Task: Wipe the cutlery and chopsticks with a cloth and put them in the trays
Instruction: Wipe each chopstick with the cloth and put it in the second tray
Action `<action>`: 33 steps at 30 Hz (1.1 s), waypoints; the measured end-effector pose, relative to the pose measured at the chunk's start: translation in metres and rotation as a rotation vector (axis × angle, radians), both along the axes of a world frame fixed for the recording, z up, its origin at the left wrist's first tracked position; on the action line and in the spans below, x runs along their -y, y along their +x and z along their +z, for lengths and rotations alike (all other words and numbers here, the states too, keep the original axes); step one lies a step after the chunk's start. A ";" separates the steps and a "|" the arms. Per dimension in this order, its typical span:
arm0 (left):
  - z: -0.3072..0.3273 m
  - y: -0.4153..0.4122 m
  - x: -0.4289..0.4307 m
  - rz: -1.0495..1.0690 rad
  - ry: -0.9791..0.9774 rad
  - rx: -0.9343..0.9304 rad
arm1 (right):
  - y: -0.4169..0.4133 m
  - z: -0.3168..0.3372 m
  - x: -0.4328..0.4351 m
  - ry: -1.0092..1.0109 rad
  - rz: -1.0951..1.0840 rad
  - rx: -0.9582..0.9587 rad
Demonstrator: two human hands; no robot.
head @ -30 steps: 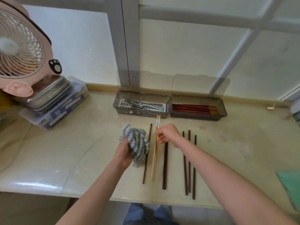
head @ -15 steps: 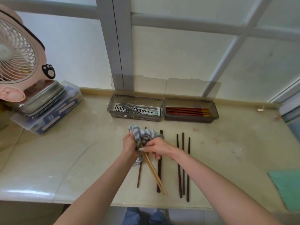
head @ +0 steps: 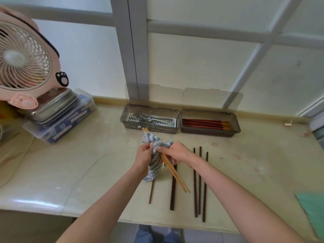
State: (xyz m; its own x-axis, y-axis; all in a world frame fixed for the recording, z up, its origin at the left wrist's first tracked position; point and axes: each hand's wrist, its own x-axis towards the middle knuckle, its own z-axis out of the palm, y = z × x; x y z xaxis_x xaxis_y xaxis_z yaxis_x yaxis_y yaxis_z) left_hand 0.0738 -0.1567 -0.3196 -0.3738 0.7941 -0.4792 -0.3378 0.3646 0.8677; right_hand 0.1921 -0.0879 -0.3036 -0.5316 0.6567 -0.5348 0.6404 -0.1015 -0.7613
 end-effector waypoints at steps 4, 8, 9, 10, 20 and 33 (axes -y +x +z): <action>0.019 -0.008 -0.014 0.053 -0.005 -0.082 | -0.003 -0.004 -0.002 0.062 -0.507 -0.336; 0.031 -0.019 -0.010 -0.232 -0.074 -0.189 | -0.007 0.006 -0.019 0.096 -0.455 -0.414; 0.034 -0.017 -0.007 -0.310 -0.083 -0.207 | -0.010 0.010 -0.023 0.033 -0.365 -0.418; 0.035 -0.015 -0.005 -0.354 -0.081 -0.216 | -0.012 0.012 -0.027 -0.051 -0.305 -0.436; 0.033 -0.011 0.007 -0.522 -0.142 -0.345 | 0.018 0.022 -0.068 -0.166 -0.457 -0.518; 0.033 -0.006 -0.005 -0.313 -0.115 -0.242 | 0.113 0.005 -0.158 -0.142 -1.073 -0.687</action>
State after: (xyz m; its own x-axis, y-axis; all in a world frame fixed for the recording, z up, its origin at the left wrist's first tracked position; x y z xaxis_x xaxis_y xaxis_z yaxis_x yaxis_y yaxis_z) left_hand 0.0678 -0.1515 -0.2863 -0.2351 0.8341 -0.4990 0.0143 0.5163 0.8563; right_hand 0.3054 0.0706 -0.2982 0.0329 0.8856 -0.4632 -0.3310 -0.4277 -0.8412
